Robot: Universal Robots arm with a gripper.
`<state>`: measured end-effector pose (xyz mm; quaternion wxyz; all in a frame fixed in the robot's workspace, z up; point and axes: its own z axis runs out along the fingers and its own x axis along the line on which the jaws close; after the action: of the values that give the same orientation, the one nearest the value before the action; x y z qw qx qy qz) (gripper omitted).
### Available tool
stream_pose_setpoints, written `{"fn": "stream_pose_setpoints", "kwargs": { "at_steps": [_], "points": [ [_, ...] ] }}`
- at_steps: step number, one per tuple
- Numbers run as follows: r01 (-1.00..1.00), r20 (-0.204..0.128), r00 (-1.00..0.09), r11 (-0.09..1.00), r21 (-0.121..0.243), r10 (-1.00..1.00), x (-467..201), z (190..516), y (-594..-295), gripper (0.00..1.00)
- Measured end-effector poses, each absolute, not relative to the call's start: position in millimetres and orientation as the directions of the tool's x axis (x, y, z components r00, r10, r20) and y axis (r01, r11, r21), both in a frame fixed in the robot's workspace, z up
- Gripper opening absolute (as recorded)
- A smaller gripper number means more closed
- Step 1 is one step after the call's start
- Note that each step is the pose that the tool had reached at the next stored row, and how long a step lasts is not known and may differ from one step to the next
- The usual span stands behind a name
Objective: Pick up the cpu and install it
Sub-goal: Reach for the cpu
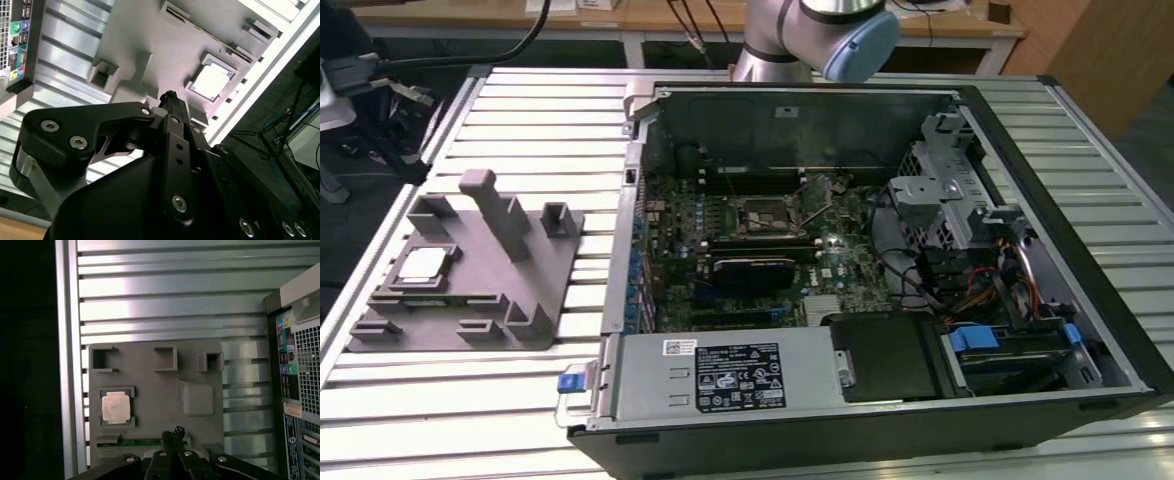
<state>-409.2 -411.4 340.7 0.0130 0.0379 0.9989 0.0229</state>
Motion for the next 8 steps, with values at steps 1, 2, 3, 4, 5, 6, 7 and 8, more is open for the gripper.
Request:
{"fn": "stream_pose_setpoints", "kwargs": {
  "at_steps": [1, 2, 3, 4, 5, 6, 7, 8],
  "points": [
    [0.075, -0.024, -0.997, 0.996, 0.047, 0.076, -412.1, 339.5, -411.5, 0.11],
    [0.075, -0.024, -0.997, 0.996, 0.047, 0.076, -415.0, 338.2, -411.5, 0.11],
    [0.075, -0.024, -0.997, 0.996, 0.047, 0.076, -418.1, 337.0, -411.5, 0.11],
    [0.075, -0.024, -0.997, 0.996, 0.047, 0.076, -421.0, 335.9, -411.5, 0.11],
    [0.075, -0.024, -0.997, 0.996, 0.047, 0.076, -423.7, 334.8, -411.5, 0.11],
    [0.075, -0.024, -0.997, 0.996, 0.047, 0.076, -426.1, 333.5, -411.5, 0.11],
    [0.075, -0.024, -0.997, 0.996, 0.047, 0.076, -428.4, 332.2, -411.5, 0.11],
    [0.075, -0.024, -0.997, 0.996, 0.047, 0.076, -430.3, 330.7, -411.5, 0.11]
  ]
}}
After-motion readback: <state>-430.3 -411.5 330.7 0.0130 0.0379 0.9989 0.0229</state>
